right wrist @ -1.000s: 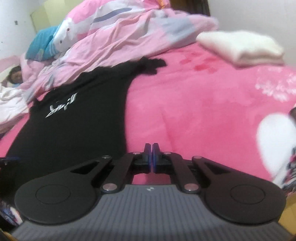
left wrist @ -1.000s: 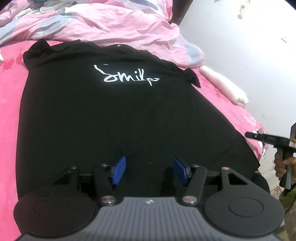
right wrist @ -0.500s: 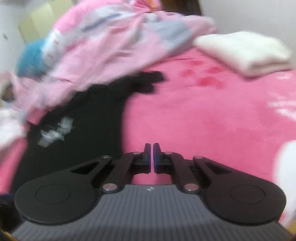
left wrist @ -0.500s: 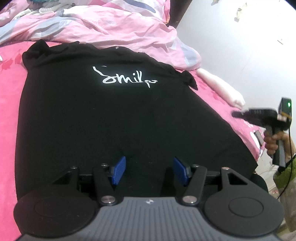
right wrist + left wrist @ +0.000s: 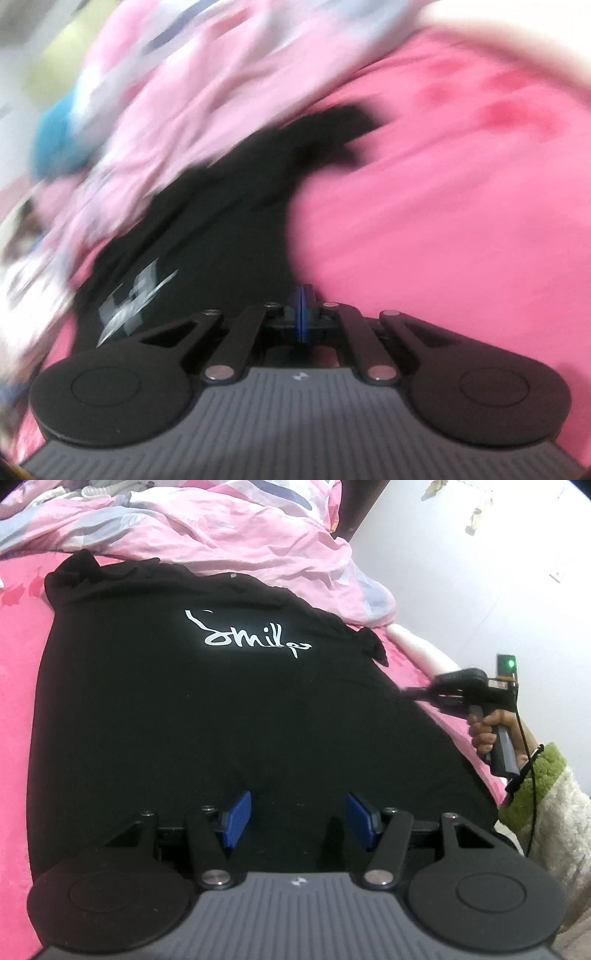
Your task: Fold clothes
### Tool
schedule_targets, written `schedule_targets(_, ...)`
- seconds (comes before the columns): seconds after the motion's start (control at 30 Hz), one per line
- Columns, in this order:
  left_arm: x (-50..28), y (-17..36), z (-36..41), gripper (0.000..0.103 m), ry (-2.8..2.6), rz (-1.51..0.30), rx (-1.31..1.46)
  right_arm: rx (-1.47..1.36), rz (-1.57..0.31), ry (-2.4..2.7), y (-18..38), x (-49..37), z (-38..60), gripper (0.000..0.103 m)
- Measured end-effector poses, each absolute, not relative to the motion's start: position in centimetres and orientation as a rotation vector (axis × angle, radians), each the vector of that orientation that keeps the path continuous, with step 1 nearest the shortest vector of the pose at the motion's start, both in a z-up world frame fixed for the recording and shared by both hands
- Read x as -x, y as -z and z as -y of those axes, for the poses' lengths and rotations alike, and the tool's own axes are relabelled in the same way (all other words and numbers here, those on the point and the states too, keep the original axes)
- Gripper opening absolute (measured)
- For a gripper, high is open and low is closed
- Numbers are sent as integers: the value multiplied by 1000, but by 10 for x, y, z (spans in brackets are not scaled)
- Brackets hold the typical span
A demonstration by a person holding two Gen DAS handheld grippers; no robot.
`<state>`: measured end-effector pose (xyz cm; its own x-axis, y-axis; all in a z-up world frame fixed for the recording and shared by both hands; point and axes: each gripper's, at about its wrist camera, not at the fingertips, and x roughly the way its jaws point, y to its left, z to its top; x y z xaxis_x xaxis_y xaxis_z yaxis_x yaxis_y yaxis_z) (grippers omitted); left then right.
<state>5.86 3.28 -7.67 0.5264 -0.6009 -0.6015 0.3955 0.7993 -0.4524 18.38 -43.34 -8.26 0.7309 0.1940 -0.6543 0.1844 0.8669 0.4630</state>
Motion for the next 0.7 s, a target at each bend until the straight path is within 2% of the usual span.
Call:
schedule_targets(0.17, -59, 76, -32, 58, 598, -827, 279, -529, -722, -166, 69, -184, 403, 4)
schedule_targets(0.23, -59, 75, -30, 58, 591, -830, 267, -521, -770, -298, 77, -194, 376, 4)
schedule_targets(0.37, -59, 74, -28, 59, 585, -834, 253, -533, -813, -222, 96, -199, 387, 0)
schedule_targets(0.43, -60, 74, -29, 59, 587, -836, 261, -562, -781, -81, 90, -179, 418, 0)
schedule_targets(0.47, -60, 75, -30, 59, 589, -836, 268, -523, -762, -20, 81, -164, 429, 5)
schedule_targets(0.53, -61, 76, -32, 59, 592, -838, 283, -444, -731, 16, 61, -132, 440, 5)
schedule_targets(0.7, -63, 75, -34, 58, 574, -852, 325, -364, -812, -444, 42, -64, 369, 5)
